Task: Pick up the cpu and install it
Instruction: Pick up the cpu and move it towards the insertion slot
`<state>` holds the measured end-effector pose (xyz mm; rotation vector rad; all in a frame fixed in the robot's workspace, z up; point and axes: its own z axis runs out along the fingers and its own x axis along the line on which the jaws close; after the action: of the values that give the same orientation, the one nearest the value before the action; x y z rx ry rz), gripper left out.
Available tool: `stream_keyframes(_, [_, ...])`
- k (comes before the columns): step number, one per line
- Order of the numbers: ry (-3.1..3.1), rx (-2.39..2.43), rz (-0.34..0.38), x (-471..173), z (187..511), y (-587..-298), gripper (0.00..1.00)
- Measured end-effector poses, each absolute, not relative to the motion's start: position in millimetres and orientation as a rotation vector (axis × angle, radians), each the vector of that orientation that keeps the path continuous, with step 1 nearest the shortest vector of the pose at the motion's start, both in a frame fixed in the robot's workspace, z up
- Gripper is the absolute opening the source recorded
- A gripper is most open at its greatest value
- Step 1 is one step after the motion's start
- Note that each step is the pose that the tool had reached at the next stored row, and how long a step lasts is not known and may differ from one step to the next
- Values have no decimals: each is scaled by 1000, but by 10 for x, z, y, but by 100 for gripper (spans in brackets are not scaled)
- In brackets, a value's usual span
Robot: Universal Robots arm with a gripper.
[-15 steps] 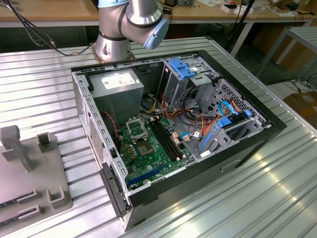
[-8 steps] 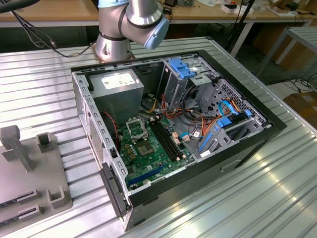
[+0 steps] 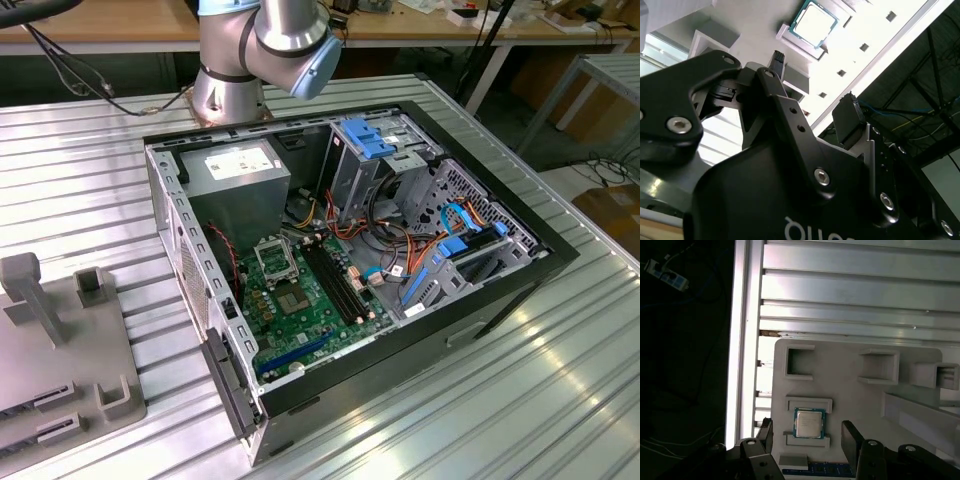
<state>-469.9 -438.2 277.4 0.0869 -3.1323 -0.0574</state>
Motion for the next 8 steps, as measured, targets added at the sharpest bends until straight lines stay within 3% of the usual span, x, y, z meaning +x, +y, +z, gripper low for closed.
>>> stream_keyframes(8, [-3132, 87, -53, -4700, 2720, -4386, 66])
